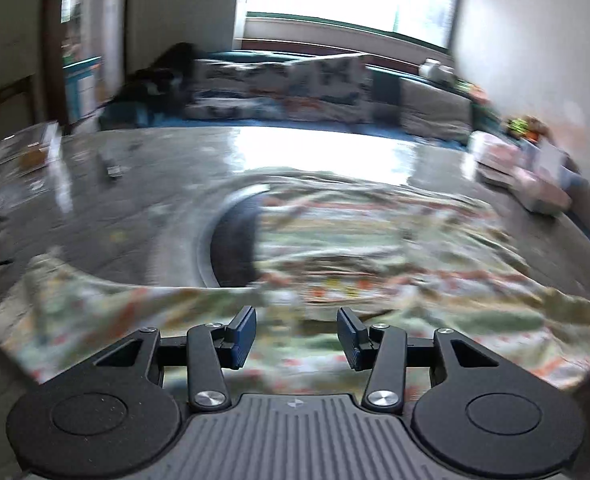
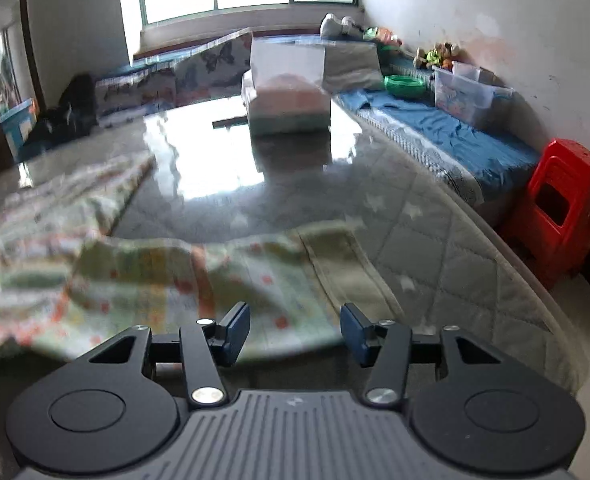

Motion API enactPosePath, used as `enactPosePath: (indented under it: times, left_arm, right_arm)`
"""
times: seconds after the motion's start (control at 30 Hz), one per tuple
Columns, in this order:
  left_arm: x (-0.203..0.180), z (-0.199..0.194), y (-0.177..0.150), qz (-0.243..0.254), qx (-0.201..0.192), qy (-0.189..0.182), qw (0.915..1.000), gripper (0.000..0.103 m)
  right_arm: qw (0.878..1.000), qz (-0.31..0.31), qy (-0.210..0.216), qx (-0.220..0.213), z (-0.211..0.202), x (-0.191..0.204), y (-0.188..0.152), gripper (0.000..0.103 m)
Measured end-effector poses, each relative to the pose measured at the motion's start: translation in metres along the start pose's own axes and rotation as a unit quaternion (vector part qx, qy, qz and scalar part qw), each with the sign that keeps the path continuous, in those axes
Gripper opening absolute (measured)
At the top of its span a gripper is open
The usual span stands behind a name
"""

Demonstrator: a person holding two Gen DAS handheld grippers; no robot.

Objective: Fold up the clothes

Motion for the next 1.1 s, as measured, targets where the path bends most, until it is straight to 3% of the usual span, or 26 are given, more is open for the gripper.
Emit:
enactPosePath:
  times: [0.2,0.33,0.63,0.9,1.1]
  left_arm:
    - [-0.036,0.009,-0.028,0.046,0.032,-0.050,0.9971,0.040]
    - [-0.041,0.010,-0.043,0.057,0.048,-0.059,0.9955,0.039]
    - [-0.039,0.006,-0.045,0.060,0.052,-0.069,0.9944,0.039]
    - [-0.020,0.000,-0.024,0.045,0.030,-0.056,0.9969,0.041]
    - [-0.022,0.009,-0.035,0.057,0.046,-0.060,0.9955,0.041]
  right_arm:
    - [1.000,-0.017,0.003,0.002,0.023,0.006,0.009,0.051]
    - [1.000,-0.028,0.005,0.003,0.038,0.010,0.015,0.051]
    - [0.999,-0.046,-0.012,-0.002,0.053,0.003,0.025,0.051]
    - [0.998,-0.058,-0.014,0.004,0.054,0.007,0.033,0.051]
    - [0.996,-0.082,0.027,-0.018,0.039,0.040,0.046,0.051]
Point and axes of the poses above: each gripper's, at about its wrist camera, not at the fingertips, and z roughly the way its jaws point, x to its left, y to its top, the point moved 9 cm from there along z, roughly the way its jaws point, and after that the axes turned 10 degrees about -z, right-handed, at the moved point
